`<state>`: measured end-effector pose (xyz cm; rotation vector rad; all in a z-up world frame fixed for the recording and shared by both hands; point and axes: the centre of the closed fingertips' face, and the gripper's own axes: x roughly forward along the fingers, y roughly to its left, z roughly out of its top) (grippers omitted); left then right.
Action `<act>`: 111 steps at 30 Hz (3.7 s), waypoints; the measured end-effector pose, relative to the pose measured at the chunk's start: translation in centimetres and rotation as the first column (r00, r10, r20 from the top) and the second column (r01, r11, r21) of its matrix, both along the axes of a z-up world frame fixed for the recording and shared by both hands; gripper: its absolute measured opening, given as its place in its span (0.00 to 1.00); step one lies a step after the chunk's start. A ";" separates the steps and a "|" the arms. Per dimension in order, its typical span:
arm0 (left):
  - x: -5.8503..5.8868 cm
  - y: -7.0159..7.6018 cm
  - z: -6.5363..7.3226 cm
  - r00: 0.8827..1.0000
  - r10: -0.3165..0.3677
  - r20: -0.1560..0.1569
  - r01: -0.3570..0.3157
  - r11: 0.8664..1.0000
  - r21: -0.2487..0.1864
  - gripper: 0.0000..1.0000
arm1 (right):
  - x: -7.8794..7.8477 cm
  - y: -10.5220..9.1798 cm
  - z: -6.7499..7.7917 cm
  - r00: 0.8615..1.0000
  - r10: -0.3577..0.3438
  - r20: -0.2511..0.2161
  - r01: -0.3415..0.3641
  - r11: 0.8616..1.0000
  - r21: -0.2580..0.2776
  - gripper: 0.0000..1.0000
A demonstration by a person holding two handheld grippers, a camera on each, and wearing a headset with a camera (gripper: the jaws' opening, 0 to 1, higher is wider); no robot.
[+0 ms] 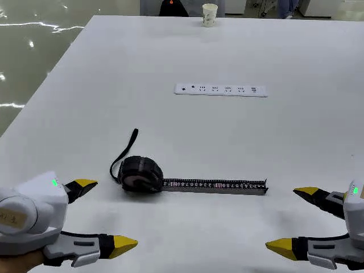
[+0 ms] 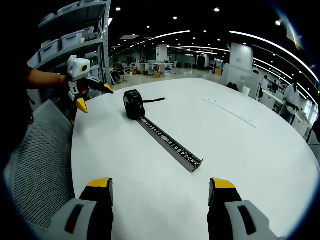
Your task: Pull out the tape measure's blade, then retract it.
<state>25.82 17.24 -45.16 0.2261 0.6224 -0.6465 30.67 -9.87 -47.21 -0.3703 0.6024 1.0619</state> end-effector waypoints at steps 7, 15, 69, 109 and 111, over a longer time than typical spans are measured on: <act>-0.5 0.1 0.4 0.998 0.059 0.024 -0.058 0.998 -0.024 0.87 | -0.7 0.2 0.6 0.999 -0.047 0.008 0.047 0.998 0.030 0.84; -1.4 -1.0 0.1 0.996 0.091 0.025 -0.089 0.995 -0.054 0.90 | -1.6 0.6 1.0 0.995 -0.095 0.008 0.095 0.994 0.052 0.89; -2.2 -2.3 1.7 0.977 0.202 0.071 -0.194 0.976 -0.101 0.99 | -2.7 1.1 3.0 0.982 -0.186 0.027 0.182 0.977 0.111 0.99; -0.9 -2.8 1.8 0.960 0.271 0.070 -0.263 0.959 -0.105 0.99 | -2.2 1.1 2.9 0.984 -0.176 0.016 0.173 0.979 0.108 0.98; -0.7 -2.8 1.9 0.958 0.279 0.073 -0.270 0.957 -0.108 0.99 | -2.1 1.1 2.9 0.985 -0.174 0.016 0.172 0.979 0.107 0.98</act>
